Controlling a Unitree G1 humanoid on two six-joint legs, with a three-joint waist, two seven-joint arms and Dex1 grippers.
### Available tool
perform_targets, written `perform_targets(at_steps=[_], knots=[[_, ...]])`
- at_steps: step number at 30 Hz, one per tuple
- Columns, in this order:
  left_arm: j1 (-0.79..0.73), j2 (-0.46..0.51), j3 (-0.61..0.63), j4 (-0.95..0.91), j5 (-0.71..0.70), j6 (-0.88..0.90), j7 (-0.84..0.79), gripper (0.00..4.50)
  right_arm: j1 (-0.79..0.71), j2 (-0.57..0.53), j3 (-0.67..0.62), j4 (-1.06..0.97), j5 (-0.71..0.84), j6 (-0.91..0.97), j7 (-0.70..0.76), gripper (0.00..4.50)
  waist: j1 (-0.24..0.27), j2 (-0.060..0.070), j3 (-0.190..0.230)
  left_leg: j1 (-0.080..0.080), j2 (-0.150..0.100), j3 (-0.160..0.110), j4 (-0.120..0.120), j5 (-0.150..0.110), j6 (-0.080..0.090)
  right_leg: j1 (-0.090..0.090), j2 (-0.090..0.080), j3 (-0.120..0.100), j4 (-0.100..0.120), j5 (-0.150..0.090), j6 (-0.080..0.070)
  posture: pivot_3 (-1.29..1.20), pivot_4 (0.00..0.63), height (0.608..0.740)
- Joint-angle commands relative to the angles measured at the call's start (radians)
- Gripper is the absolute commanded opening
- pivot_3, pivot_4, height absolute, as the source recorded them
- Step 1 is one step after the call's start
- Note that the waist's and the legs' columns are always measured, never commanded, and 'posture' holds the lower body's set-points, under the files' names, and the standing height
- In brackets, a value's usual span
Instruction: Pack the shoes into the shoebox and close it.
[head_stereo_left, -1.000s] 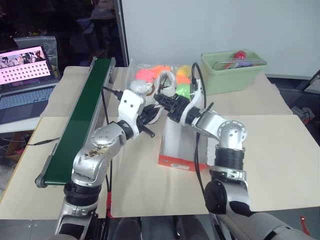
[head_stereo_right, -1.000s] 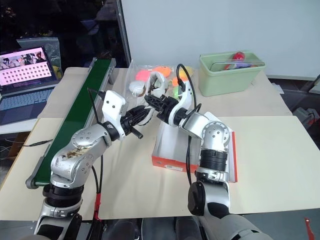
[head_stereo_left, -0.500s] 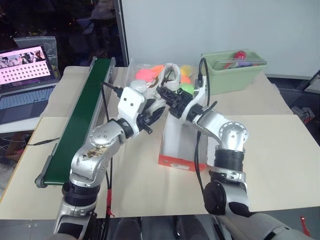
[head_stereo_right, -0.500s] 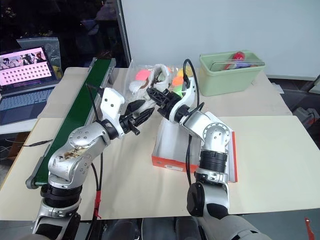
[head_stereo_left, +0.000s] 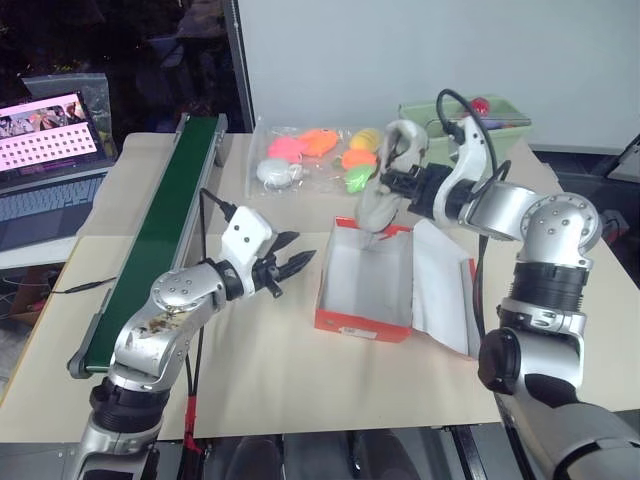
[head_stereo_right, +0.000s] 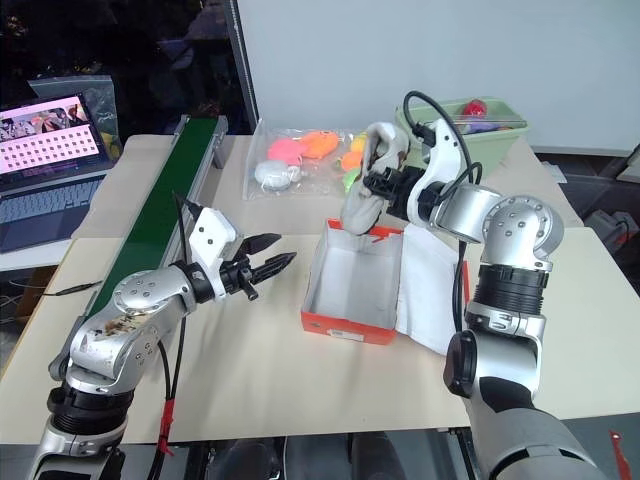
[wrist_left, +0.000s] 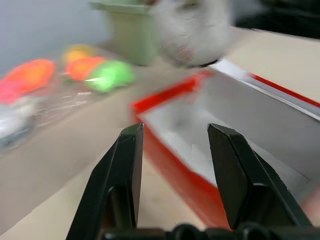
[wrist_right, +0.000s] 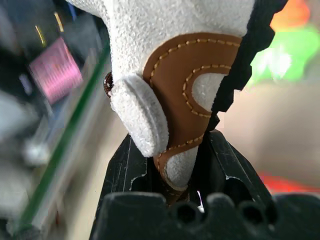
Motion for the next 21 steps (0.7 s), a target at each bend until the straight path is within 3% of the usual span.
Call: perform_targets(at_steps=[1,6,12,21], knots=[[0.012,0.045,-0.017,-0.031,-0.034,-0.061,-0.116,2.14,-0.049,-0.032,-0.004,0.029,0.029,0.180,-0.033,1.01,0.004,0.000,0.000,0.000,0.000,0.000,0.000,0.000,0.000,0.000,0.000,0.000,0.000,0.000,0.000,0.00,0.150,0.729],[0.019,0.089,-0.039,0.000,-0.011,-0.122,-0.191,2.14,-0.037,-0.102,0.096,0.113,0.117,0.196,-0.085,1.01,0.011,0.000,0.000,-0.002,-0.001,0.000,0.000,0.000,0.000,0.000,-0.001,0.000,-0.002,0.000,0.000,0.00,0.150,0.729],[0.005,0.087,-0.036,0.015,-0.001,-0.140,-0.192,2.14,0.006,-0.181,0.227,0.147,0.116,0.196,-0.079,1.01,0.011,0.000,0.000,-0.002,-0.001,0.000,0.000,0.000,0.000,0.000,-0.001,0.000,-0.003,0.000,0.000,0.00,0.150,0.729],[0.006,0.081,-0.033,-0.011,-0.001,-0.125,-0.164,2.14,0.069,-0.158,0.299,0.154,0.026,0.196,-0.024,1.01,0.009,0.000,0.000,-0.002,0.000,0.000,0.000,0.000,0.000,0.000,0.000,0.000,-0.002,0.000,0.001,0.00,0.150,0.729]])
